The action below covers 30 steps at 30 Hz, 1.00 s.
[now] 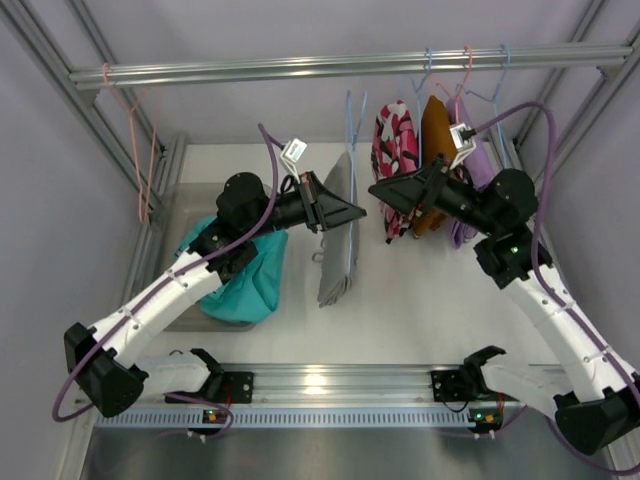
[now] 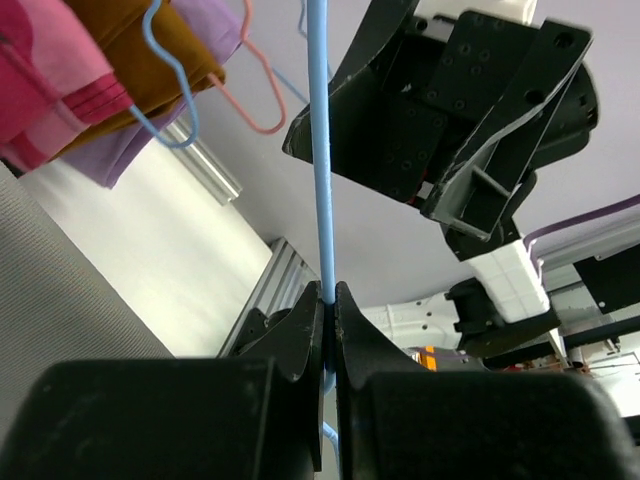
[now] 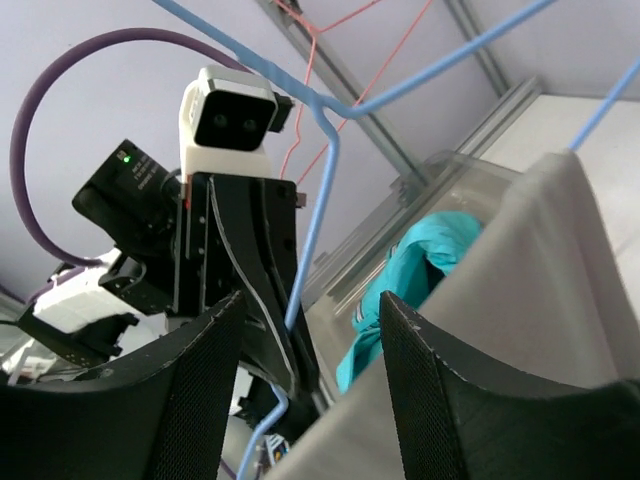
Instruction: Remove the trousers from the hanger
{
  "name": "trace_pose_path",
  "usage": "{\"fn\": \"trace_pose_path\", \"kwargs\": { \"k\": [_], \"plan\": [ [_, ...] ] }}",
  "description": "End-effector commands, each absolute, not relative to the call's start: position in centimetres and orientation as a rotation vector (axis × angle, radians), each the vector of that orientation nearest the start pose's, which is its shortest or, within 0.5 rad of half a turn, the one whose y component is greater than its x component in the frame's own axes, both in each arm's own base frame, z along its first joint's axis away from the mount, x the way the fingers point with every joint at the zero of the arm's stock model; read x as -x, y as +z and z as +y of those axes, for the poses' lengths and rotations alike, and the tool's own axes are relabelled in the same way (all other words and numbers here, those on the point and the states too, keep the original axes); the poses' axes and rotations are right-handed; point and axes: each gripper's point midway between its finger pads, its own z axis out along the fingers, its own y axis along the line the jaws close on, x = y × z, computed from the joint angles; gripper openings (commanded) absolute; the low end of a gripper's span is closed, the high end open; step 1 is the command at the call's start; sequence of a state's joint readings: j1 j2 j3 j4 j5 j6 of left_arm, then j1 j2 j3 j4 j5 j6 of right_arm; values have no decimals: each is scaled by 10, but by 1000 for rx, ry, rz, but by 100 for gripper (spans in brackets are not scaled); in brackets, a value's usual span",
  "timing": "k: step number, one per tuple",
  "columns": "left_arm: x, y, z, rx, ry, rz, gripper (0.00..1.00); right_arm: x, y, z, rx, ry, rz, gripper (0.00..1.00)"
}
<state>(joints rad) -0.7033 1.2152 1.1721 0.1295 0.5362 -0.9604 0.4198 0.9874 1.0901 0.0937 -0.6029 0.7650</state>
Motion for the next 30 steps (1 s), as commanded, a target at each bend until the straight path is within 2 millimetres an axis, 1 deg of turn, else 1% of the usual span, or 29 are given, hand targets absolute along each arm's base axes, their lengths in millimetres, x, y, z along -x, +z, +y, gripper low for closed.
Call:
{"fn": "trace_pose_path", "kwargs": {
  "k": [1,2,4,5,7,10,11,13,15,18,21,23,24,26,27,28,29,30],
  "plan": [
    [-207,446,-327,-335,-1669,1530,0,-230,469,256,342,1456,1400,55],
    [-205,446,-328,-344,-1674,1526,0,-233,466,263,344,1482,1408,54],
    [-202,447,-328,-356,-1672,1519,0,-234,465,270,344,1509,1415,50],
    [-200,449,-327,-361,-1669,1508,0,-234,462,276,351,1526,1425,49],
    [-197,453,-326,-373,-1666,1492,0,-234,461,281,357,1536,1431,49],
    [-194,457,-324,-387,-1660,1473,0,-237,453,288,345,1558,1458,49],
    [-192,456,-324,-397,-1648,1475,0,-238,449,291,342,1569,1470,48],
    [-194,451,-324,-389,-1633,1495,0,-235,456,294,352,1585,1448,47],
    [-195,444,-323,-390,-1613,1513,0,-234,458,298,363,1598,1443,44],
    [-198,437,-323,-392,-1589,1536,0,-232,461,302,367,1618,1441,37],
    [-198,435,-324,-401,-1576,1540,0,-228,461,308,378,1637,1441,37],
    [-198,435,-324,-404,-1572,1538,0,-227,458,312,382,1647,1448,32],
    [-199,434,-324,-403,-1569,1542,0,-226,458,312,379,1650,1449,23],
    [-200,431,-324,-406,-1559,1552,0,-226,460,312,376,1654,1443,13],
    [-201,430,-324,-405,-1553,1553,0,-226,463,311,371,1658,1438,0],
    [-202,428,-324,-411,-1538,1557,1,-227,465,311,358,1657,1441,0],
    [-203,427,-323,-411,-1522,1559,12,-227,465,310,352,1656,1448,0],
    [-209,425,-321,-387,-1489,1564,56,-226,469,309,352,1655,1443,0]
  ]
}}
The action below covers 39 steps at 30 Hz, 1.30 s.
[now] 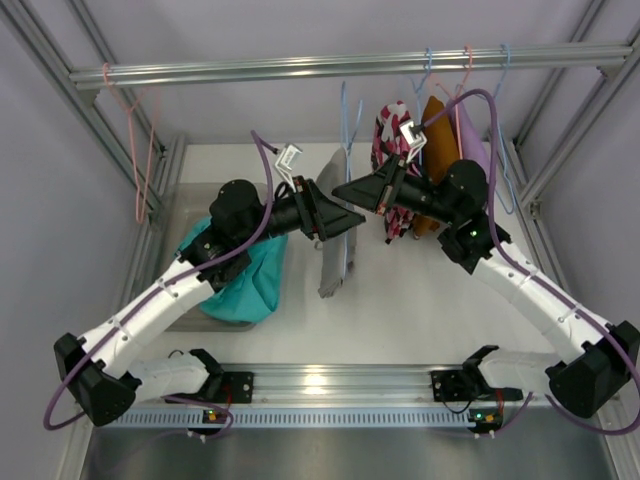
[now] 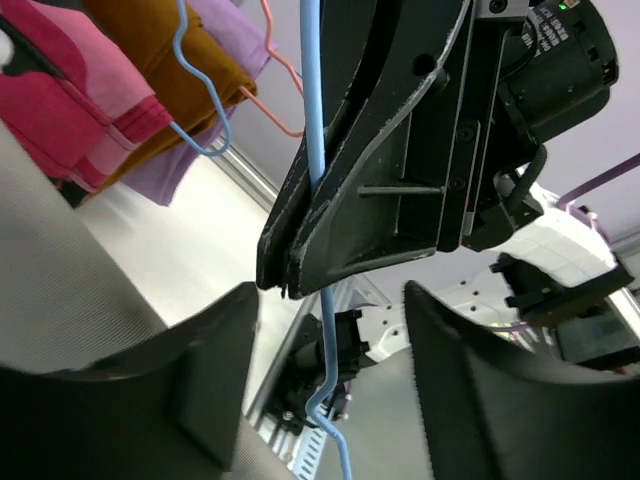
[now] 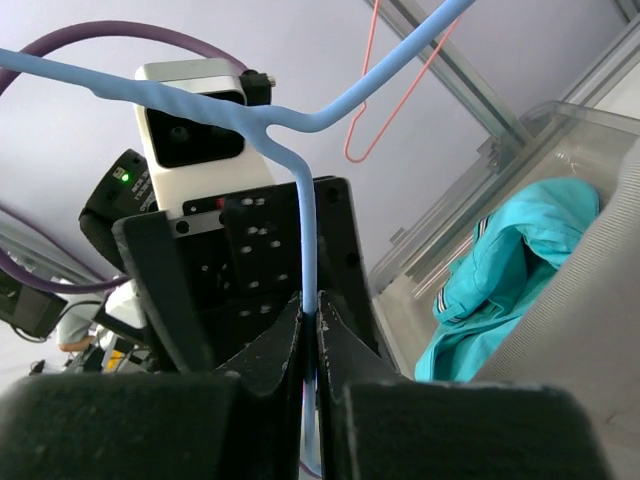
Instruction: Remove the trousers from the hanger
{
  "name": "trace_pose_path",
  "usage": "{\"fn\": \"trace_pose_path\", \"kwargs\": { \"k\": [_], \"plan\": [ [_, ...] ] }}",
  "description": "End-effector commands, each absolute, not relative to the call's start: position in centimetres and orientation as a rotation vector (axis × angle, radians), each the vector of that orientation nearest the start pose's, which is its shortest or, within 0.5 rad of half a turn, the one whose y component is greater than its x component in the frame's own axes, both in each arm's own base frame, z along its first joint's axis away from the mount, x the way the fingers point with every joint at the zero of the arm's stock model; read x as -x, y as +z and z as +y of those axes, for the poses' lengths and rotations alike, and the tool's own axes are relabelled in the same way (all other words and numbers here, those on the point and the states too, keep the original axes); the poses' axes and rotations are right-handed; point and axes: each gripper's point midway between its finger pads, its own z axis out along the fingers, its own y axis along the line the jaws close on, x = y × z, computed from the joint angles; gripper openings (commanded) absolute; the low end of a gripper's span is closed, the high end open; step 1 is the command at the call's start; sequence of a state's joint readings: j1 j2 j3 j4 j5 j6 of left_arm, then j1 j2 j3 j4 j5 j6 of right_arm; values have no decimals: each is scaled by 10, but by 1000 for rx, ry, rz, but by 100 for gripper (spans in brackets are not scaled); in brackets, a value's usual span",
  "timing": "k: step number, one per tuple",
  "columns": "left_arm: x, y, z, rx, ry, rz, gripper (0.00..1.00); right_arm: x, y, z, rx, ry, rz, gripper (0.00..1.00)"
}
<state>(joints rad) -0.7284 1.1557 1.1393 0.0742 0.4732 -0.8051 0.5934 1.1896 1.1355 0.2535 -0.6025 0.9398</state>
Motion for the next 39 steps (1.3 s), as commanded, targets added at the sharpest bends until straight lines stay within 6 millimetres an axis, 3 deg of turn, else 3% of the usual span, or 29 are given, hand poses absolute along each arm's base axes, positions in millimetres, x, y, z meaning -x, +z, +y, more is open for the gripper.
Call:
{"fn": "trace_pose_path", "kwargs": {
  "k": [1,3,5,6,8,9,11,12,13,15,16,17,21,30,37,39],
  "plan": [
    [-214,418,-317,-384,-1430,1591,71,-226,476,306,346,1649,1426,0],
    [-226,420,-302,-359,-1331,1590,82,-224,486,298,342,1638,1402,0],
    [-240,417,-273,-342,-1188,1593,90,-223,497,289,338,1626,1380,0],
    [-237,423,-259,-344,-1146,1560,99,-222,498,287,338,1622,1381,0],
    [-243,419,-234,-393,-1002,1519,99,-218,503,283,344,1620,1371,0],
    [-233,425,-223,-422,-963,1481,99,-216,505,281,347,1619,1363,0],
    [-224,407,-215,-548,-880,1472,99,-213,508,280,349,1620,1356,0],
    [-209,399,-211,-601,-875,1476,99,-212,512,279,347,1621,1346,0],
    [-202,380,-210,-687,-848,1479,99,-212,515,278,346,1620,1339,0],
    [-173,365,-209,-841,-858,1421,99,-210,522,276,345,1621,1321,0],
    [-168,343,-210,-899,-860,1437,99,-210,526,276,342,1620,1311,0],
    [-159,335,-212,-951,-881,1420,99,-211,527,275,337,1617,1307,0],
    [-153,309,-215,-1054,-880,1397,99,-211,538,273,330,1611,1282,0],
    [-162,319,-254,-1130,-880,1270,99,-216,546,275,323,1604,1278,0],
    [-155,319,-284,-1177,-842,1202,99,-219,548,277,323,1608,1283,0],
    [-162,321,-289,-1147,-818,1206,99,-220,547,278,322,1609,1285,0]
  ]
}}
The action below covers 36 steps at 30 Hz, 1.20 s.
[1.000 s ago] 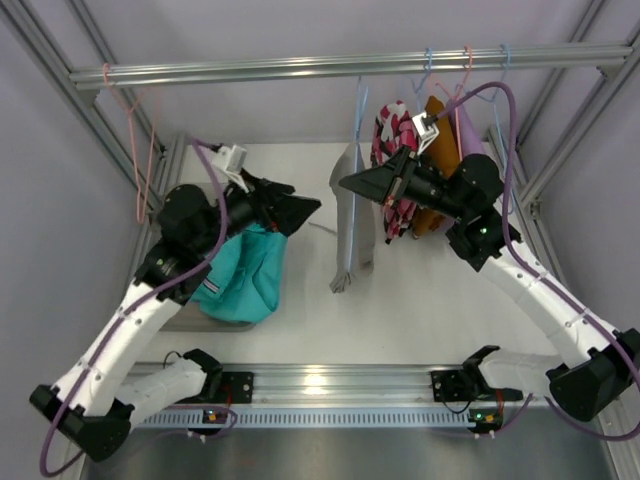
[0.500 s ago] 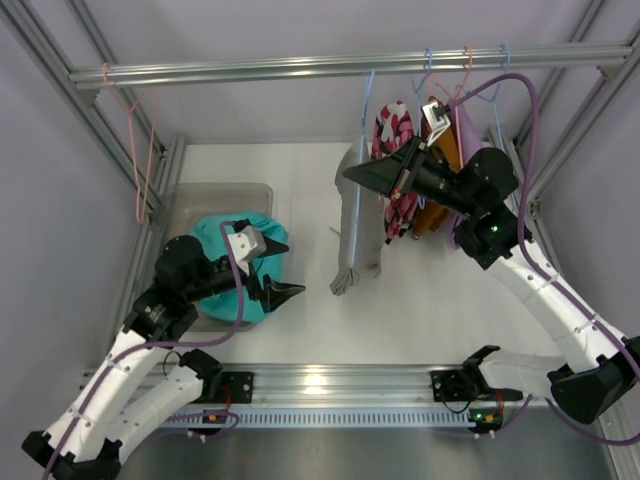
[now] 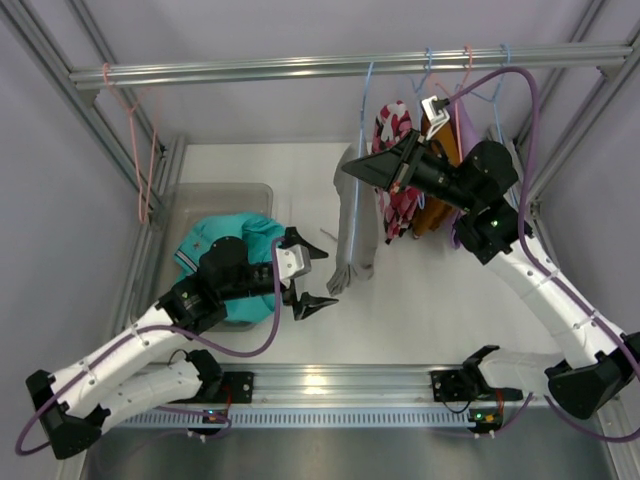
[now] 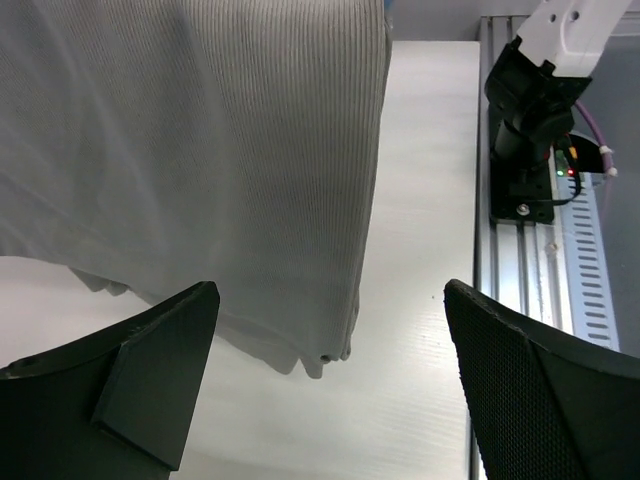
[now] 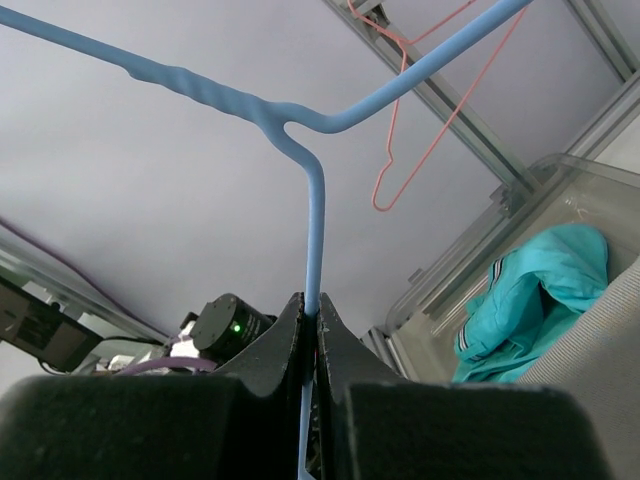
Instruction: Remove the trousers from the hanger
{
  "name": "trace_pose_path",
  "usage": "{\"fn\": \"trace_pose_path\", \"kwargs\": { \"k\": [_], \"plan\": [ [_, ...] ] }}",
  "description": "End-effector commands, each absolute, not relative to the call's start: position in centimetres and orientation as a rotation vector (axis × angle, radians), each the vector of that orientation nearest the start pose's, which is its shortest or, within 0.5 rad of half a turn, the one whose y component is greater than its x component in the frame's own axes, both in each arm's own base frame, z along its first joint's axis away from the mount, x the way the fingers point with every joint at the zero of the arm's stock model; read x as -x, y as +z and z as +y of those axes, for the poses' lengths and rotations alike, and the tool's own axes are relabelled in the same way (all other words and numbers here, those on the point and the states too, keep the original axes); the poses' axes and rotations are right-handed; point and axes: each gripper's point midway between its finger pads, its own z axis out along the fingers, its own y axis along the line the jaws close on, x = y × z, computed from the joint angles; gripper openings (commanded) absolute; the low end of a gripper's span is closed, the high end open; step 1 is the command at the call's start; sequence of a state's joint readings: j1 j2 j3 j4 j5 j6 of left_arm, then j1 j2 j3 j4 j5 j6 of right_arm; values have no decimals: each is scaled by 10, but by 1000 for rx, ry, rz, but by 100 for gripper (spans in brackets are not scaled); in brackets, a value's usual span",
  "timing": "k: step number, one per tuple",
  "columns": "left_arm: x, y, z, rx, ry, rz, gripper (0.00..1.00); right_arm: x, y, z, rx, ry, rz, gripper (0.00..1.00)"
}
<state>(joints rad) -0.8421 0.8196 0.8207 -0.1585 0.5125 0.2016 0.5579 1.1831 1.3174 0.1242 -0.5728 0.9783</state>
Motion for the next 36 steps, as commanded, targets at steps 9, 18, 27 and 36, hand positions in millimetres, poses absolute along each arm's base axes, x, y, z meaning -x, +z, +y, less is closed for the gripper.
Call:
{"fn": "trace_pose_path", "kwargs": {
  "k": [9,18,27,36],
  "plan": [
    [-196,319,-303,-1026,-737,1305,92,-222,549,279,322,1611,1282,0],
    [-200,324,-299,-980,-721,1318,46,-222,547,280,325,1611,1285,0],
    [-189,347,-268,-934,-673,1301,0,-225,526,281,338,1574,1327,0],
    [-169,381,-246,-926,-681,1256,0,-232,491,283,352,1521,1396,0]
  ]
}}
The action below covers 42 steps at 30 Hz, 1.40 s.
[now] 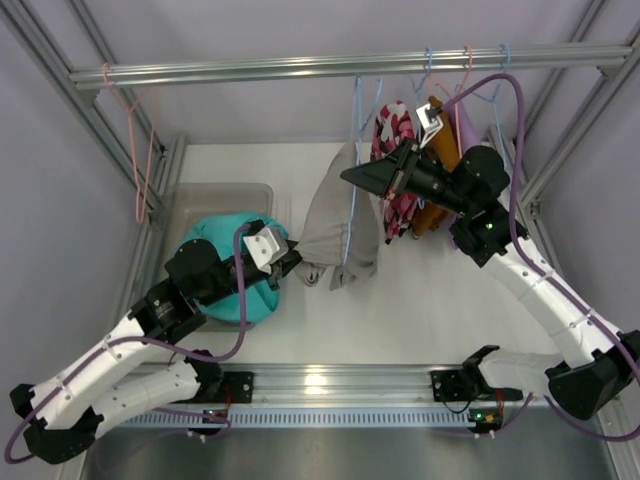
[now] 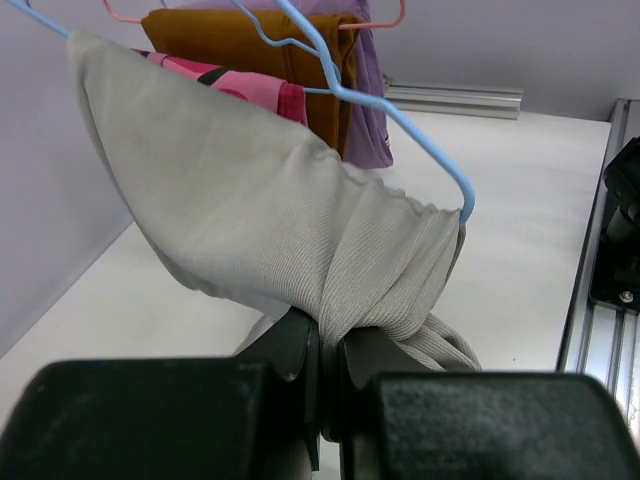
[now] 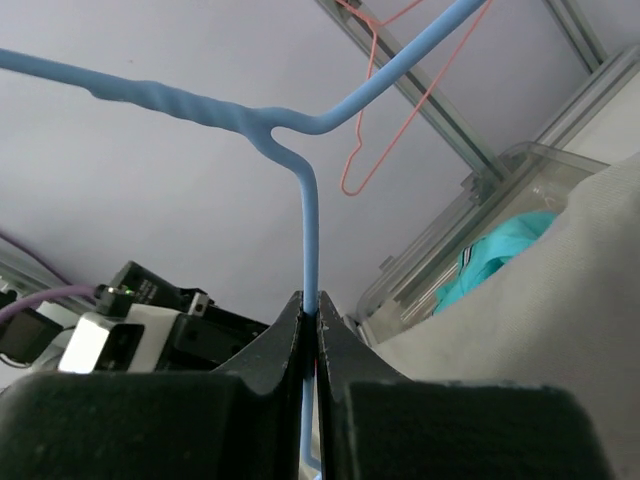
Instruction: Remove the trousers from the hanger
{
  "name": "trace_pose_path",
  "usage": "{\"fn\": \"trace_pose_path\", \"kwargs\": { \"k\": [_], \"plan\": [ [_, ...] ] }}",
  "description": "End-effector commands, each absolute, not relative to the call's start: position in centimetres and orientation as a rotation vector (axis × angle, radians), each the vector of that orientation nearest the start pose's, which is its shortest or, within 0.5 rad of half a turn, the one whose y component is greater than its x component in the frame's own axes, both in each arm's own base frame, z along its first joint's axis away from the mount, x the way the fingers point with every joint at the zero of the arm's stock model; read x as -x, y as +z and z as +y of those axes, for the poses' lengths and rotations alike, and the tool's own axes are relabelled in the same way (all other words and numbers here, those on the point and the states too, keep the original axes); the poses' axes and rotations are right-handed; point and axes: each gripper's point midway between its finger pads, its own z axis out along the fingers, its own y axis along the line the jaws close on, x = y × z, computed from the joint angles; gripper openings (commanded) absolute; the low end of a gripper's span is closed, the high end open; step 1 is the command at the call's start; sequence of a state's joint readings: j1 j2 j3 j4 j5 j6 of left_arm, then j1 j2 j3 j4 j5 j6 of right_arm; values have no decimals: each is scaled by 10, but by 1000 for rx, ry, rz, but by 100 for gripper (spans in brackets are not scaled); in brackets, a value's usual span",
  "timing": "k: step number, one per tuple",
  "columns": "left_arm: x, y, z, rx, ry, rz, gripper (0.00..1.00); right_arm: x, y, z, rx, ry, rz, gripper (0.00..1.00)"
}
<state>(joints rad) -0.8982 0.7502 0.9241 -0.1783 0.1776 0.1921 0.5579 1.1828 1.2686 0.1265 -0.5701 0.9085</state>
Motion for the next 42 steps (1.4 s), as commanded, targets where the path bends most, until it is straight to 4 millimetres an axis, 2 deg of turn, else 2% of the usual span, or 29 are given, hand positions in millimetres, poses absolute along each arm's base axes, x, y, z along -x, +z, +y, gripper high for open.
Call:
{"fn": "trace_pose_path", "kwargs": {
  "k": [1,6,7,10,11,13,14,16,17,19,20,21,23,24,26,29,33,37,39,40,42],
  "plan": [
    [-171,385,-246,-906,-682,1260,0,-233,486,284,350,1520,1406,0],
    [-185,433,-243,-796,-674,1215,0,-232,467,288,362,1537,1453,0],
    [-186,458,-238,-755,-664,1178,0,-231,464,288,365,1540,1461,0],
    [-198,489,-237,-686,-638,1151,0,-229,451,292,381,1537,1492,0],
    [-198,513,-237,-663,-644,1114,0,-229,444,294,379,1540,1512,0],
    [-200,533,-239,-650,-651,1081,0,-225,438,299,397,1544,1524,0],
    [-194,559,-232,-621,-659,1032,0,-224,434,300,400,1545,1531,0],
    [-196,576,-233,-604,-653,1013,0,-222,429,304,413,1545,1538,0],
    [-193,598,-222,-571,-637,973,0,-222,425,305,414,1543,1547,0],
    [-194,614,-222,-577,-605,937,0,-220,420,307,426,1545,1556,0],
    [-194,624,-217,-580,-558,903,0,-220,416,308,426,1542,1564,0],
    [-193,646,-203,-530,-523,866,0,-218,415,309,429,1542,1568,0],
    [-195,665,-196,-508,-464,824,0,-217,408,311,437,1539,1581,0],
    [-190,684,-184,-473,-442,786,0,-217,405,311,438,1535,1589,0],
    [-189,703,-174,-445,-383,732,0,-216,398,312,445,1527,1601,0],
    [-185,734,-141,-329,-278,665,0,-214,390,312,454,1512,1616,0],
    [-172,760,-106,-261,-136,585,0,-212,382,310,460,1494,1634,0],
    [-156,773,-64,-215,23,531,0,-211,380,307,474,1471,1631,0],
    [-151,775,-44,-189,107,525,0,-210,380,305,473,1462,1630,0],
    [-143,776,-26,-168,175,518,0,-209,382,304,480,1455,1622,0],
    [-143,768,-18,-172,245,533,0,-208,382,303,484,1448,1624,0]
  ]
}}
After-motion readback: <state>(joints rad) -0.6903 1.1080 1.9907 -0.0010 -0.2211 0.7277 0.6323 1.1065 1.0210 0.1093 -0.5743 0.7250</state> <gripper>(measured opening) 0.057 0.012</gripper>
